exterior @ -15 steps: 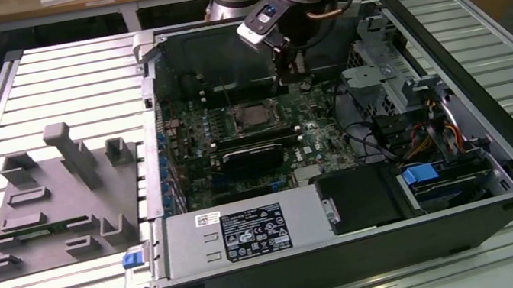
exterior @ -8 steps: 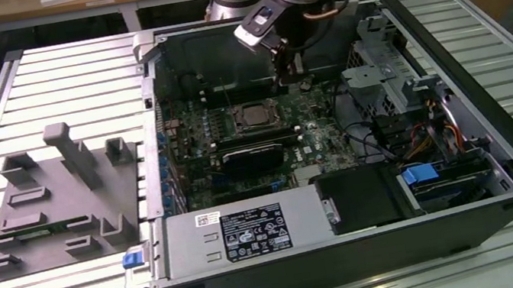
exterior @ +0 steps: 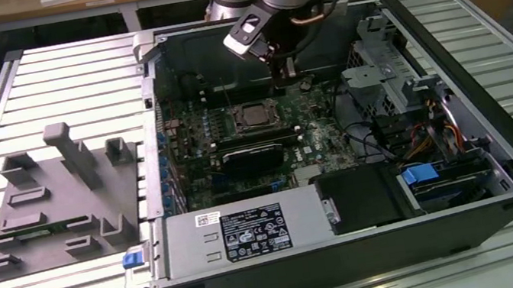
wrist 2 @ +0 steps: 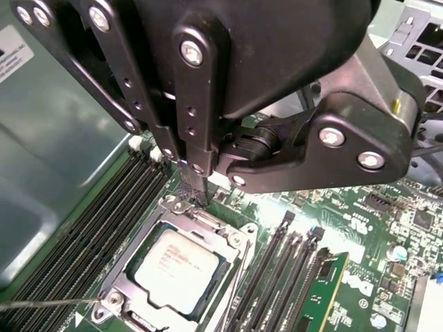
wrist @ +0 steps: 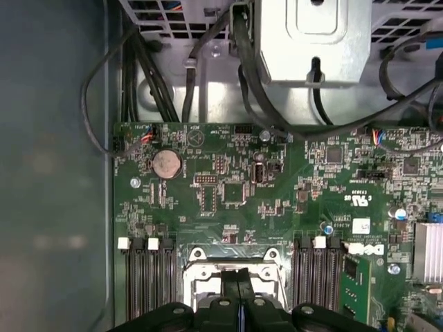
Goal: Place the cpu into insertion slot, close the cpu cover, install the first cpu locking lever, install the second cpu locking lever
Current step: 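Close the cpu cover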
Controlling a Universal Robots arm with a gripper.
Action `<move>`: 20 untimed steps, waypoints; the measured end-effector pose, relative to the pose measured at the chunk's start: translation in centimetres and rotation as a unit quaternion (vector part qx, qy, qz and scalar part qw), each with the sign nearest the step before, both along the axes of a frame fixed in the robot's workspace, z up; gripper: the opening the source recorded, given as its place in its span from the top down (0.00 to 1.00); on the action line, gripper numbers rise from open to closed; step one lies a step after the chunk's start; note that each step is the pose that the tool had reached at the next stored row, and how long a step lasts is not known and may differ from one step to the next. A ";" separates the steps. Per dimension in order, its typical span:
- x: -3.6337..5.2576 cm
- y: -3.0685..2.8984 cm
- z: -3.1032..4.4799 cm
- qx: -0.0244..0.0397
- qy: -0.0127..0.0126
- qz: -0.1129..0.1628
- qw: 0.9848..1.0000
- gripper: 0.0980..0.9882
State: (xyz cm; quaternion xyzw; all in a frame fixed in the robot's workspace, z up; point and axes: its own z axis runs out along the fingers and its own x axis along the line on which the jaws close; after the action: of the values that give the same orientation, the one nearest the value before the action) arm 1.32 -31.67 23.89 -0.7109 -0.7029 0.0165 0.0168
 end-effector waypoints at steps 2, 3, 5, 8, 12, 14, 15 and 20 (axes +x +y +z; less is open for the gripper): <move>-0.31 -0.06 -0.10 0.003 -0.003 0.000 1.000 1.00; -0.47 -0.09 -0.15 0.004 -0.005 0.000 1.000 1.00; -0.77 -0.17 -0.25 0.008 -0.007 0.000 1.000 1.00; -1.16 -0.29 -0.37 0.014 -0.012 0.001 1.000 1.00; -1.69 -0.55 -0.49 0.018 -0.016 0.001 1.000 1.00; -2.08 -0.70 -0.52 0.018 -0.018 0.002 1.000 1.00; -2.35 -0.75 -0.53 0.019 -0.018 0.002 1.000 1.00; -3.86 -1.00 -0.56 0.019 -0.021 0.002 1.000 1.00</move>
State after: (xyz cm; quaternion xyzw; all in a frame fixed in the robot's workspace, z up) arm -2.54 -32.66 23.33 -0.7093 -0.7046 -0.0115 0.0152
